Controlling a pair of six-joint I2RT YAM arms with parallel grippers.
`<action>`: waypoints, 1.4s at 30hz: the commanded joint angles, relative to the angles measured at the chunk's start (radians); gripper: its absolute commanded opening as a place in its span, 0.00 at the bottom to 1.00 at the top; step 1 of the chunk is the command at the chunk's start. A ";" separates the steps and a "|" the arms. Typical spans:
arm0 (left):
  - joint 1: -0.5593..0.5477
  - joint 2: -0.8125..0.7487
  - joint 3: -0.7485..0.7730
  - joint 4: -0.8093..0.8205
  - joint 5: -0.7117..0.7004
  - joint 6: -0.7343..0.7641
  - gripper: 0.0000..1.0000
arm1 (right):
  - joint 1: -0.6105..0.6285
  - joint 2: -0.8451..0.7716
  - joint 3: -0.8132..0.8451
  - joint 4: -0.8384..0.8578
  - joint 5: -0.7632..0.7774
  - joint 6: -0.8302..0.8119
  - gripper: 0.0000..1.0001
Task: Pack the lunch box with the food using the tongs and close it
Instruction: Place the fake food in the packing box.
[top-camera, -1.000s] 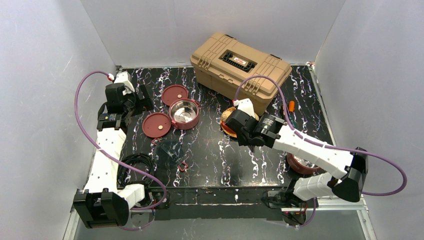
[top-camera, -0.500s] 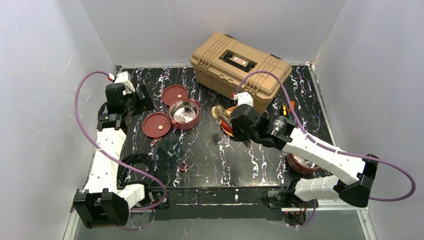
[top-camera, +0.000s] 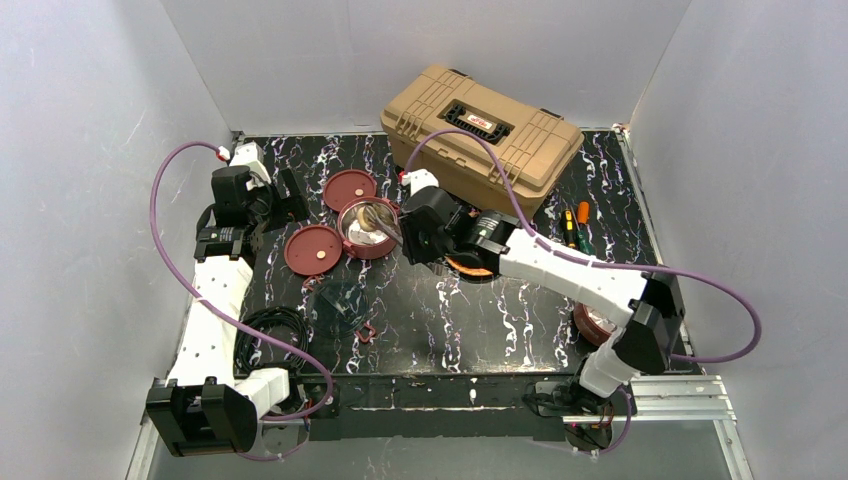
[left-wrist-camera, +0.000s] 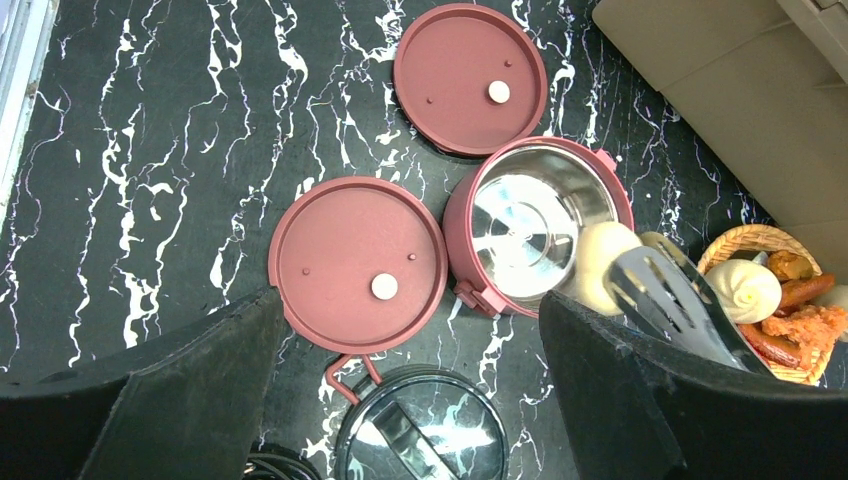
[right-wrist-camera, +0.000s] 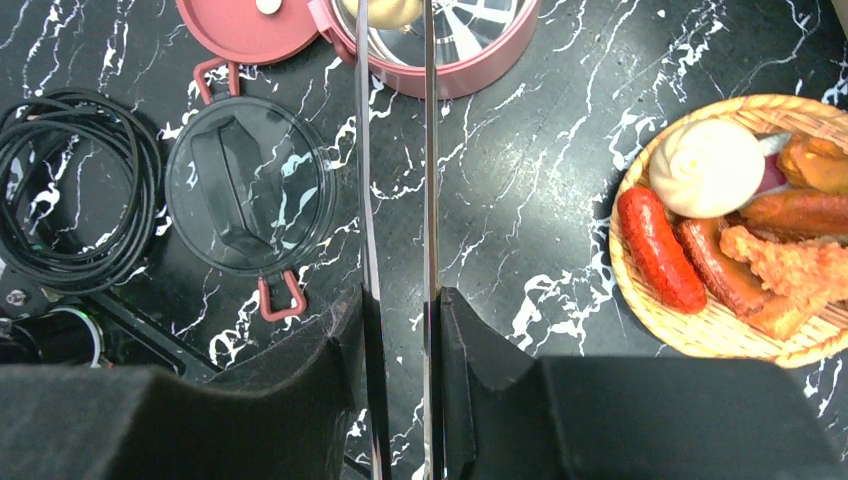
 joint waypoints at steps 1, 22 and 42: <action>-0.009 -0.014 0.014 -0.002 0.019 -0.003 0.98 | -0.001 0.078 0.115 0.029 0.025 -0.042 0.31; -0.020 0.007 0.017 -0.005 0.024 -0.001 0.98 | -0.001 0.306 0.267 -0.034 0.163 -0.097 0.44; -0.022 0.001 0.017 -0.006 0.018 0.001 0.98 | 0.000 0.255 0.264 -0.018 0.133 -0.100 0.53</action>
